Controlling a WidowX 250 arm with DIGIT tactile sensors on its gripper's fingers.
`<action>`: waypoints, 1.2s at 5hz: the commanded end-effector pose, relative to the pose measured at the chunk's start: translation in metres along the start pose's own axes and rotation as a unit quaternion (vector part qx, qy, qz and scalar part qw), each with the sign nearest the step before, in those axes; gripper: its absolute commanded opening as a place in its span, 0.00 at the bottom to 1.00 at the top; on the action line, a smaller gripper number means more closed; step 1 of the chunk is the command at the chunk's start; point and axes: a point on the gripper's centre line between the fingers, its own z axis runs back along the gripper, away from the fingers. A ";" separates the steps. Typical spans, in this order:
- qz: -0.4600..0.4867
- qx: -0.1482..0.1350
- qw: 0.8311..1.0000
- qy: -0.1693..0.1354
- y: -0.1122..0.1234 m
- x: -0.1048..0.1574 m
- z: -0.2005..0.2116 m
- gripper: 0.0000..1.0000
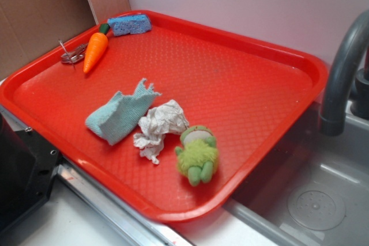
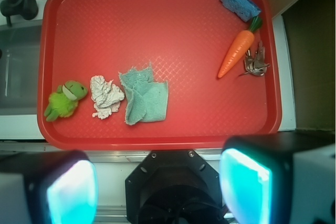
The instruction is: Grab the silver keys.
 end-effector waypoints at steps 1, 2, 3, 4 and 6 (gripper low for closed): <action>0.000 0.000 1.000 0.000 0.000 0.000 0.000 1.00; 0.114 0.025 0.992 -0.038 0.031 0.019 -0.024 1.00; 0.233 0.054 0.968 -0.077 0.063 0.023 -0.052 1.00; 0.351 0.071 0.930 -0.087 0.093 0.022 -0.080 1.00; 0.448 0.058 0.889 -0.069 0.150 0.015 -0.134 1.00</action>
